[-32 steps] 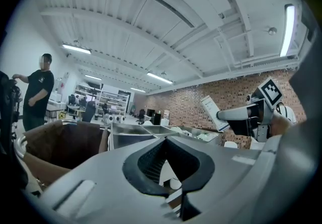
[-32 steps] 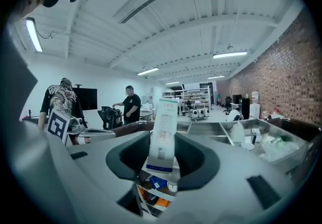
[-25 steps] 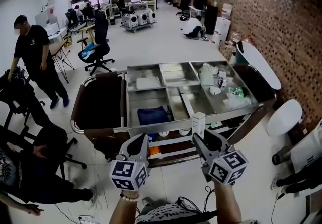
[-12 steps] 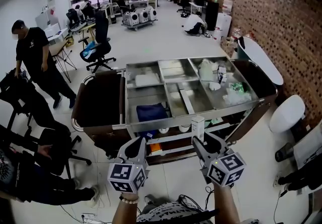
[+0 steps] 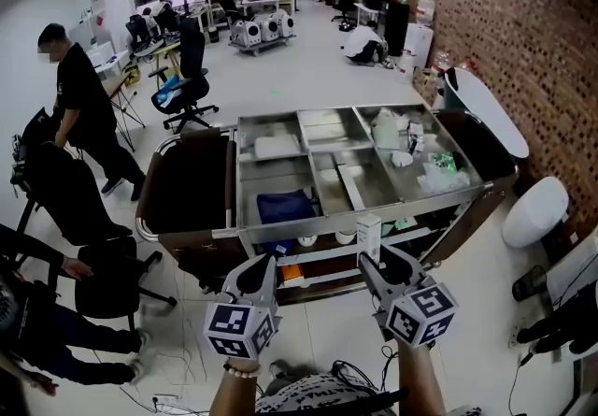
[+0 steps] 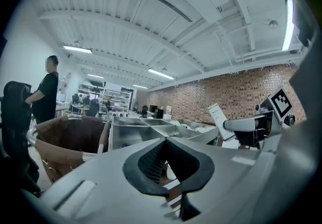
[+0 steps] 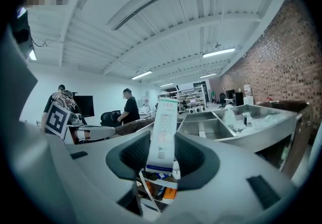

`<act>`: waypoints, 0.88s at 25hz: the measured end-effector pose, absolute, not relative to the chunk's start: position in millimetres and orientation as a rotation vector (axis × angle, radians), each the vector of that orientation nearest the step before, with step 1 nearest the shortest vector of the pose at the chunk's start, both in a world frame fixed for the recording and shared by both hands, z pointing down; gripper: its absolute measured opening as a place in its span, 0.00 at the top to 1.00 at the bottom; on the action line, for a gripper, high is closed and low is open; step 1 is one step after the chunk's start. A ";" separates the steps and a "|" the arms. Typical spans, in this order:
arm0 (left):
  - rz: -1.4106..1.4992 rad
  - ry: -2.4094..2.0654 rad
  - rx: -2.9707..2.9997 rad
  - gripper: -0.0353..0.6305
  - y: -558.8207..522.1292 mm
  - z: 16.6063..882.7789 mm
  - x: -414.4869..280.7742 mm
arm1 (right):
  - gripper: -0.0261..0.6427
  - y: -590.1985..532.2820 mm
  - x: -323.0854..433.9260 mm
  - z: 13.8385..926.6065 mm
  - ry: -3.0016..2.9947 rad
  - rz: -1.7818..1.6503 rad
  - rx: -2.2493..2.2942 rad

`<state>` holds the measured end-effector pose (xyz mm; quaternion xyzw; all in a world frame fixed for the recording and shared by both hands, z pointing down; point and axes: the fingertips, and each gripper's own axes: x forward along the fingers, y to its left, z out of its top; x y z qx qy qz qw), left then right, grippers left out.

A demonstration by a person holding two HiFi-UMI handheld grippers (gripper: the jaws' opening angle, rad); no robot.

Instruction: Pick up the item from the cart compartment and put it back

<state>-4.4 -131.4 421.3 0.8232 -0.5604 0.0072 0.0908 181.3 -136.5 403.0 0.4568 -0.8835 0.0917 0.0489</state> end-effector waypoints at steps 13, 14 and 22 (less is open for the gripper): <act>-0.012 -1.634 2.449 0.94 -129.3 419.7 -6.8 | 0.72 -136.6 172.2 401.8 -2.692 0.272 1.395; -0.011 -1.632 2.451 0.94 -129.5 420.0 -7.3 | 0.72 -136.5 171.2 402.2 -2.691 0.271 1.395; -0.005 -1.606 2.476 0.94 -131.9 415.3 -8.8 | 0.72 -139.3 166.5 402.8 -2.670 0.263 1.415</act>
